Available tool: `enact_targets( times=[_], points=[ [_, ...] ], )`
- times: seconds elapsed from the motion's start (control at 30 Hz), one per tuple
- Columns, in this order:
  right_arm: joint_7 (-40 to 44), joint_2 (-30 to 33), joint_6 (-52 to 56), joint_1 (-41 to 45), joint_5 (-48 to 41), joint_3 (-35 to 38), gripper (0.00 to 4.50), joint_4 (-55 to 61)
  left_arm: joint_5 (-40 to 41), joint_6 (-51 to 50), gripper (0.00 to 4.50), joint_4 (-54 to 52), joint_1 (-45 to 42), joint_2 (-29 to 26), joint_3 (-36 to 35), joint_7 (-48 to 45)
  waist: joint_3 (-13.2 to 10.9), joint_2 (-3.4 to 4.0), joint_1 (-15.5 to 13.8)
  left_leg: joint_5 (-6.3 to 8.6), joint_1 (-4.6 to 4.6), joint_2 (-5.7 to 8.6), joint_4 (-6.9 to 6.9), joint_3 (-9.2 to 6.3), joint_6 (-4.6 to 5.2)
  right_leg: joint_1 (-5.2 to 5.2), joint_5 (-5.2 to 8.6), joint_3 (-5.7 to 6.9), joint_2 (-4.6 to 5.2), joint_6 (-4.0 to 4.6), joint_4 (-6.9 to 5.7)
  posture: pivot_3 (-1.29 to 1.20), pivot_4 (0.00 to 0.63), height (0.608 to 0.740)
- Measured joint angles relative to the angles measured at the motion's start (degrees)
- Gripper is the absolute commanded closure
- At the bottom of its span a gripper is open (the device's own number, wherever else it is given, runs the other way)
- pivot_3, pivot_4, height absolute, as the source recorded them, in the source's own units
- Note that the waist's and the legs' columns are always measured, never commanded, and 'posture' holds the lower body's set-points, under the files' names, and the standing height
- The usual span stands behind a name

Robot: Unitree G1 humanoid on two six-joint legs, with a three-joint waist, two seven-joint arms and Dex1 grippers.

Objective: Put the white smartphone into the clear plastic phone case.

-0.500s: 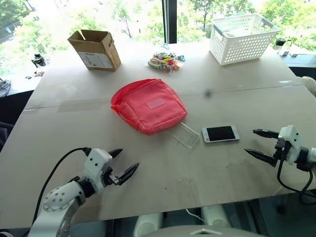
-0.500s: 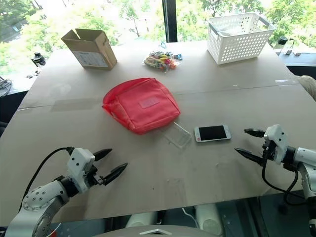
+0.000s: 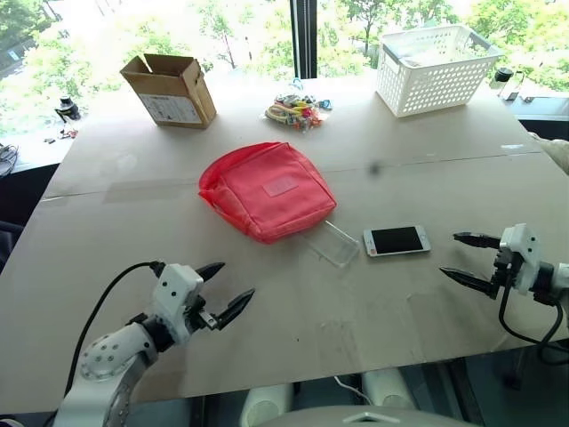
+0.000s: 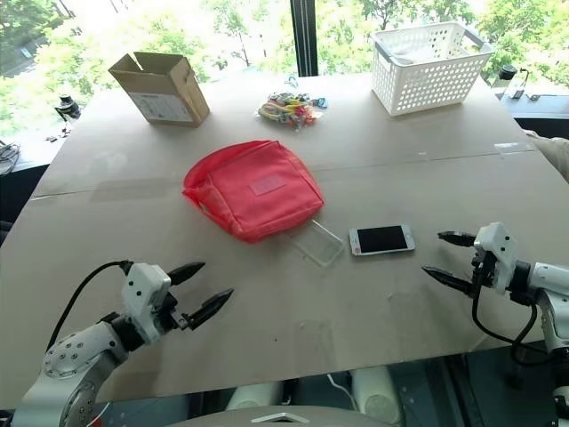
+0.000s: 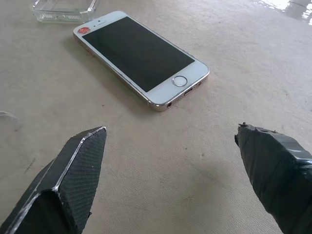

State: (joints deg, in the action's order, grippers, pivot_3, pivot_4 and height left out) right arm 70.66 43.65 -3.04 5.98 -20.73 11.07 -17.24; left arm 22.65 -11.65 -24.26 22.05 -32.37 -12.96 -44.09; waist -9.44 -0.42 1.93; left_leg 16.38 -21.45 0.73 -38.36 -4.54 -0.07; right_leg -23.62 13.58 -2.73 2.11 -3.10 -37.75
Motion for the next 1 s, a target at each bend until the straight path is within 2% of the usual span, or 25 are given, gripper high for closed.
enact_targets(
  times=[0.3, 0.53, 0.7, 0.9, 1.0],
  points=[
    [0.77, 0.11, 0.34, -1.23, -0.14, -0.04, 0.00, 2.83, -1.93, -0.95, 0.05, 0.00, -3.15, -1.84, 0.45, 0.69, 0.00, 0.01, -0.07, 0.00, 0.00, 0.01, 0.00, -0.03, 0.00, 0.00, 0.00, 0.02, -0.01, 0.00, -0.02, 0.00, 0.150, 0.740],
    [-1.81, -0.16, 12.84, -0.92, -7.60, -2.01, 0.00, 23.95, -4.35, -1.56, 0.05, 0.50, -13.89, -4.09, 5.92, -0.67, -0.01, 0.02, -0.01, 0.00, 0.01, 0.02, -0.01, -0.28, 0.00, 0.00, 0.00, 0.04, -0.04, -0.01, -0.07, 0.00, 0.150, 0.740],
    [-5.89, -1.17, 19.60, -0.46, -10.32, -4.53, 0.00, 33.74, -7.61, 0.67, 0.05, 9.31, -22.98, -3.82, 11.55, -2.38, -0.01, 0.01, -0.54, 0.00, -0.10, 0.08, -0.05, -0.30, -0.01, 0.00, -0.01, 0.19, -0.04, -0.01, -0.04, 0.00, 0.150, 0.740],
    [-9.47, -1.31, 22.66, -1.25, -10.89, -4.26, 0.00, 36.89, -12.16, 4.83, 0.05, 19.97, -31.70, -2.47, 15.92, -2.90, -0.01, 0.01, -1.27, 0.00, -0.18, 0.10, -0.04, -0.35, -0.01, -0.02, -0.01, 0.28, -0.02, -0.01, 0.03, 0.00, 0.150, 0.740],
    [-10.17, -1.29, 22.96, -2.57, -10.91, -3.96, 0.00, 37.55, -13.36, 6.41, 0.87, 23.14, -33.08, -2.26, 16.71, -3.49, -0.01, 0.00, -1.15, 0.00, -0.17, 0.09, -0.04, -0.38, -0.01, -0.02, -0.01, 0.26, -0.02, -0.01, 0.03, 0.00, 0.150, 0.740]
  ],
)
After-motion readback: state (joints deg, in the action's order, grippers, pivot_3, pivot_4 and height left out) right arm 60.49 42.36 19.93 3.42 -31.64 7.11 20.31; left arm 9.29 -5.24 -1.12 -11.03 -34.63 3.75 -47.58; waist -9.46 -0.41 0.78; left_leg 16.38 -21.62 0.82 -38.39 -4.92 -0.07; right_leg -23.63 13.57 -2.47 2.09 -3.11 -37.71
